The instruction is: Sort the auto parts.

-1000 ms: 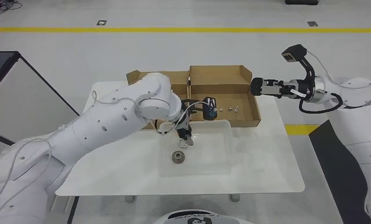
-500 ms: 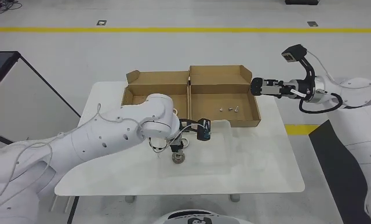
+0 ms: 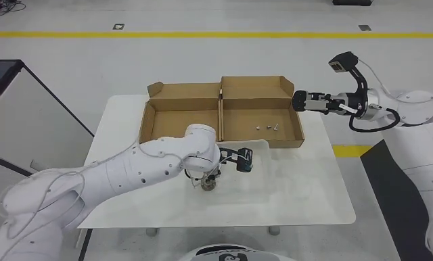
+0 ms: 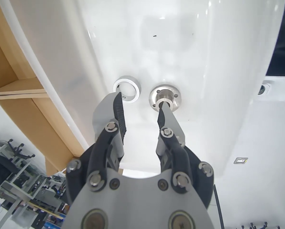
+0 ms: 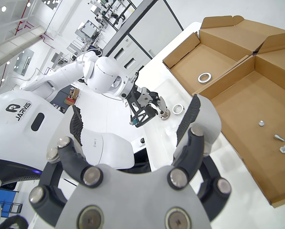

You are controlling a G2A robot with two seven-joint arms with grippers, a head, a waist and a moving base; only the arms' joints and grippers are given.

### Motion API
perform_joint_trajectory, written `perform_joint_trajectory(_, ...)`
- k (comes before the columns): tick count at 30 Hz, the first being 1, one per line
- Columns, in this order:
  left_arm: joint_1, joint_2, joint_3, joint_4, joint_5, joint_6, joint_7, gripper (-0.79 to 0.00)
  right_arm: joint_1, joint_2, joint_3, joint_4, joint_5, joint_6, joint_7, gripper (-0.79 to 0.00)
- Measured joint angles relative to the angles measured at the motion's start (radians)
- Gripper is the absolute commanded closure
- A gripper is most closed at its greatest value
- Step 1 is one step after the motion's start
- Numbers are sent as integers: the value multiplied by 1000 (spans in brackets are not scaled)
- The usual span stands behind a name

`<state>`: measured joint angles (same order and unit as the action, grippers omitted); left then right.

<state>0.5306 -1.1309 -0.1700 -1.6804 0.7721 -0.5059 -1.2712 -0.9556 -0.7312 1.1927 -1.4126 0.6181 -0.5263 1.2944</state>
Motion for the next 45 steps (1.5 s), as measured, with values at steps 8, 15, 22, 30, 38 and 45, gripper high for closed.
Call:
perform_joint_trajectory(8,38,-68,0,95,103,-3,9,-274,0,0,0,0,0,0,0,-785)
perform_joint_trajectory(15,58,-116,0,175,152,-12,6,-259,0,0,0,0,0,0,0,-785)
perform_joint_trajectory(22,71,-149,-2,232,197,-5,5,-222,0,0,0,0,0,0,0,-785)
perform_joint_trajectory(30,72,-163,-19,266,214,-8,-10,-182,0,0,0,0,0,0,0,-785)
perform_joint_trajectory(38,88,-173,-24,288,224,-23,-20,-194,0,0,0,0,0,0,0,-785)
perform_joint_trajectory(45,96,-177,-26,284,182,-40,-3,-212,0,0,0,0,0,0,0,-785)
